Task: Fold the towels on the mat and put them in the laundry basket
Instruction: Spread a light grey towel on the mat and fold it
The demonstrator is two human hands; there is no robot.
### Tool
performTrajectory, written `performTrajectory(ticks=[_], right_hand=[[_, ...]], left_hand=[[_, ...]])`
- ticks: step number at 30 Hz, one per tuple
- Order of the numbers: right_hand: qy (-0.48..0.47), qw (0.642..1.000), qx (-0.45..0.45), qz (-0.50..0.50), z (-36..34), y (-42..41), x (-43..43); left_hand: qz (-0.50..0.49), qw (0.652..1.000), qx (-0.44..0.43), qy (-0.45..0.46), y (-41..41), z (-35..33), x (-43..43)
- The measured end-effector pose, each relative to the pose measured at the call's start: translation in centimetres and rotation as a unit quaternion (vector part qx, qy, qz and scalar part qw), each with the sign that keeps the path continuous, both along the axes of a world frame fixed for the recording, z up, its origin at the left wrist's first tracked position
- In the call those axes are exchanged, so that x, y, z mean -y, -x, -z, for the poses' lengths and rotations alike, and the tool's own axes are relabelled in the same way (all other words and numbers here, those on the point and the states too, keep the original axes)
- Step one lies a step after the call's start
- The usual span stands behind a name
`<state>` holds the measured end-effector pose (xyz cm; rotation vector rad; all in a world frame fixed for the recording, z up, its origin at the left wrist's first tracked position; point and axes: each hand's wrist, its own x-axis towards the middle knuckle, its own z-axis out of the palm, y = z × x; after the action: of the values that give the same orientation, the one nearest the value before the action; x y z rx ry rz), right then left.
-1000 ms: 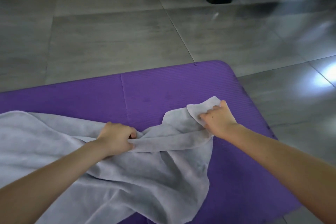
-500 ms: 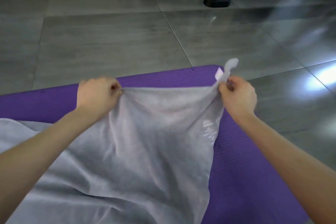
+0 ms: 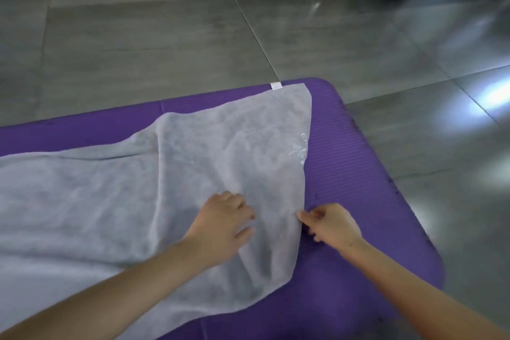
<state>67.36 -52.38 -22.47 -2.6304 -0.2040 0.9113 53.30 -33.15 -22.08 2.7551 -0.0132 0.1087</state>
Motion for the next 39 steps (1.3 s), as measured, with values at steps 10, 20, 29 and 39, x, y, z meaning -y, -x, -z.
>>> performTrajectory(ticks=[10,20,29,39], right_hand=[[-0.27,0.906,-0.233,0.23,-3.3,1.8,-3.1],[-0.118,0.992,0.029,-0.026,-1.2,5.0,-3.4],[-0.228,0.873,-0.302,0.307,-0.9,6.0,-10.4],[-0.258,0.823,-0.293,0.413,-3.2,4.3,-12.5]], left_hand=[[-0.195,0.962,-0.12,0.145,0.2,-0.5,8.0],[-0.463,0.851,-0.066,0.239,0.3,-2.3,-5.8],[-0.463,0.853,-0.119,0.208,2.5,-2.4,-8.8],[-0.394,0.86,-0.099,0.309,3.4,-3.5,-9.2]])
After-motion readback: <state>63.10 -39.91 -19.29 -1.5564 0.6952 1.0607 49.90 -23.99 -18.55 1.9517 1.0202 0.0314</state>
